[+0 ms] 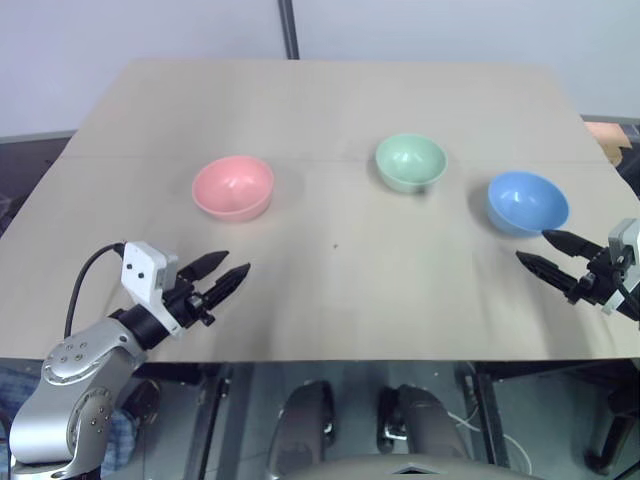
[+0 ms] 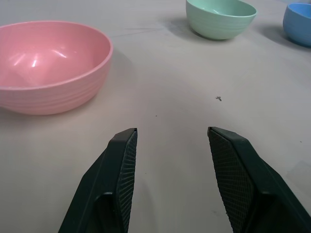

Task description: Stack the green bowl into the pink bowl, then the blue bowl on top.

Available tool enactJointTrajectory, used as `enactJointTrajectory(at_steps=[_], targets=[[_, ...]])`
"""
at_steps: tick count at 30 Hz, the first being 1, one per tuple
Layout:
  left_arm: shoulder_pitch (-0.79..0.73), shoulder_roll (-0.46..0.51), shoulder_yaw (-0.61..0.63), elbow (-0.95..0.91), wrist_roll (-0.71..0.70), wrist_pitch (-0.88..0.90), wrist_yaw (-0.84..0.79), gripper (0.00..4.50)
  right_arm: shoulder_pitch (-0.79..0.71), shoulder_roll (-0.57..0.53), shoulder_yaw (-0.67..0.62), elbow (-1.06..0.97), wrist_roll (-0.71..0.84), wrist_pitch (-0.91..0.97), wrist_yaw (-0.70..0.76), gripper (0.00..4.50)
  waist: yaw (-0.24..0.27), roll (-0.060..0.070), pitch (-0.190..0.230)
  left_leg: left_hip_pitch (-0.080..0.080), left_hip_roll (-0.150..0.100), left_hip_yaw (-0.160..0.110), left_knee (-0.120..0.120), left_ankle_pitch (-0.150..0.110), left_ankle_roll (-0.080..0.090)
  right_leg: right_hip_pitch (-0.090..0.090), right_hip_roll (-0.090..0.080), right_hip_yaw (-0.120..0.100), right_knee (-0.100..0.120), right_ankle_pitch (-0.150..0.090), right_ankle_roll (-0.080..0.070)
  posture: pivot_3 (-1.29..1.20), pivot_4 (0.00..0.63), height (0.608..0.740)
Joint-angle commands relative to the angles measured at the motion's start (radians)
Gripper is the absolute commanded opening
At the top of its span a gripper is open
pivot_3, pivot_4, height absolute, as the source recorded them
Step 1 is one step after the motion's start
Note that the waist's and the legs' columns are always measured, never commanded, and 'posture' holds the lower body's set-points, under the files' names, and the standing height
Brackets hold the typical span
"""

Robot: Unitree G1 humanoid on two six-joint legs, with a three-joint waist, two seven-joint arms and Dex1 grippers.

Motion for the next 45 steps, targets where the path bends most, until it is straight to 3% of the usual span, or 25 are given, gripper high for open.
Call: enactJointTrajectory(at_steps=[1,26,36,38,41,45], targets=[[-0.01,0.013,0.011,0.007,0.0,-0.024,-0.012,2.44,0.013,-0.01,-0.04,-0.042,0.014,-0.022,-0.003,3.46,0.0,0.0,0.0,0.0,0.0,0.0,0.0,0.0,0.0,0.0,0.0,0.0,0.0,0.0,0.0,0.0,0.15,0.74],[-0.041,0.017,0.001,0.06,0.007,-0.042,-0.053,2.44,0.041,-0.004,-0.04,-0.064,0.024,-0.029,-0.007,3.46,0.0,0.0,0.0,0.001,0.0,0.0,0.0,0.0,0.0,0.001,0.0,0.0,0.0,0.0,0.0,0.0,0.15,0.74],[-0.174,0.047,-0.031,0.069,0.005,0.061,0.024,2.44,0.047,0.002,-0.031,-0.053,0.021,-0.048,-0.004,3.46,0.001,0.0,0.0,0.002,0.0,0.0,0.001,0.0,0.0,0.002,0.0,0.0,0.0,0.0,0.0,0.0,0.15,0.74],[-0.2,0.063,-0.044,0.07,0.027,0.057,0.027,2.96,0.047,0.003,-0.031,-0.049,0.02,-0.053,-0.003,3.53,0.0,0.0,0.0,0.001,0.0,0.0,0.001,0.0,0.0,0.002,0.0,0.0,0.0,0.0,0.0,0.0,0.15,0.74],[-0.223,0.081,-0.063,0.084,0.044,0.055,0.018,4.19,0.048,0.007,-0.029,-0.048,0.019,-0.058,-0.005,3.53,0.0,0.0,-0.001,0.002,0.0,0.0,0.001,0.0,0.0,0.002,0.001,0.0,0.0,0.0,0.0,0.0,0.15,0.74],[-0.264,0.106,-0.098,0.134,0.106,0.03,0.015,4.45,0.052,0.014,-0.028,-0.057,0.022,-0.059,-0.01,3.53,0.0,0.0,-0.001,0.002,0.0,0.0,0.001,0.0,0.0,0.002,0.001,0.0,0.0,0.0,0.0,0.0,0.15,0.74]])
